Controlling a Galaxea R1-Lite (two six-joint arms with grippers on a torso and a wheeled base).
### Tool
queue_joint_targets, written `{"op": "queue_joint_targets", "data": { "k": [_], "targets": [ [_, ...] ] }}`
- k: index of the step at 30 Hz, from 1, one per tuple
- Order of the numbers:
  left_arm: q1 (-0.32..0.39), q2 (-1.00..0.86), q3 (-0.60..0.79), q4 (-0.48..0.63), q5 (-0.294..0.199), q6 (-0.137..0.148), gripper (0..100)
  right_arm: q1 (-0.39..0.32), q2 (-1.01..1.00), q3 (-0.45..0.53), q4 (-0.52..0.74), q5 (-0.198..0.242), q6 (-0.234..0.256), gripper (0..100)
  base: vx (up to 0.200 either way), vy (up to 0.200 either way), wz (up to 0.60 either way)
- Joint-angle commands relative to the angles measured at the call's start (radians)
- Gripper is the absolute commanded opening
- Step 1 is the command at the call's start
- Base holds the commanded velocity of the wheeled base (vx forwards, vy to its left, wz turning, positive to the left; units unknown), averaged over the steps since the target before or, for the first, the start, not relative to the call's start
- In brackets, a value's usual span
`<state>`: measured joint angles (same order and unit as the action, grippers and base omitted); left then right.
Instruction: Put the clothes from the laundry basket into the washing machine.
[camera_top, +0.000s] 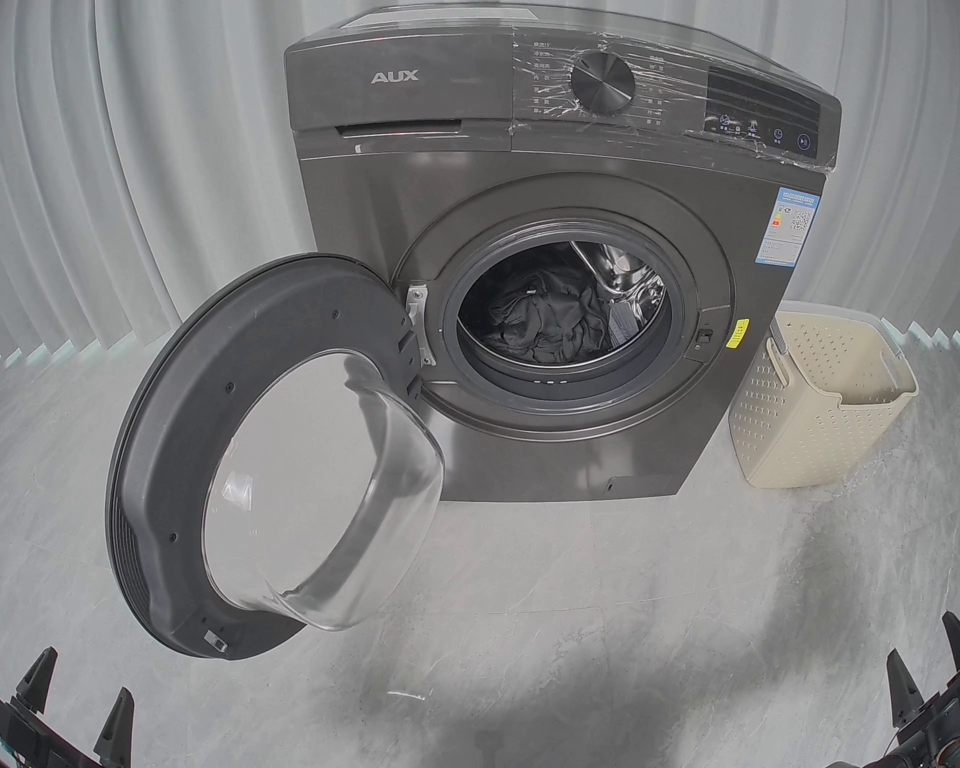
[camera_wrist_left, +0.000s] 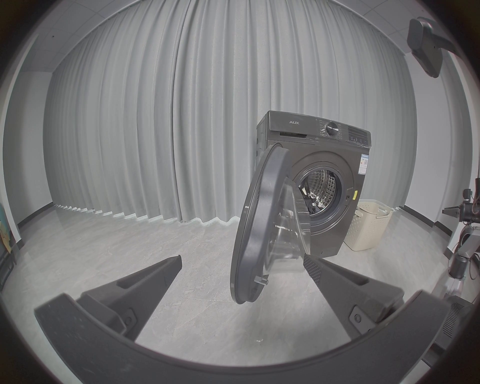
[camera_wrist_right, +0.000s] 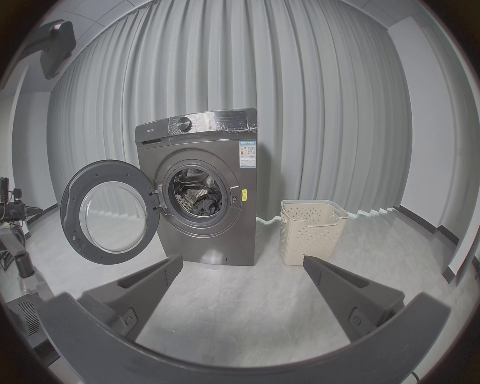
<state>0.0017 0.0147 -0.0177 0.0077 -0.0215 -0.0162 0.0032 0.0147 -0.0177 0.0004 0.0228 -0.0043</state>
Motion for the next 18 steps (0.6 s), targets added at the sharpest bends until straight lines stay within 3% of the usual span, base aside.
{"op": "queue_joint_targets", "data": {
  "k": [1,3,18],
  "targets": [
    [0.000,-0.015,0.015,0.000,0.000,-0.001,100,0.000,-0.015,0.018,0.000,0.000,0.000,100,-0.200,0.000,0.00],
    [0.000,-0.015,0.015,0.000,0.000,0.002,100,0.001,-0.015,0.018,0.000,0.000,0.000,100,-0.200,0.000,0.00],
    [0.003,-0.015,0.016,-0.003,0.000,0.015,100,0.001,-0.015,0.018,0.000,0.000,0.000,100,0.000,0.000,0.00]
  ]
}}
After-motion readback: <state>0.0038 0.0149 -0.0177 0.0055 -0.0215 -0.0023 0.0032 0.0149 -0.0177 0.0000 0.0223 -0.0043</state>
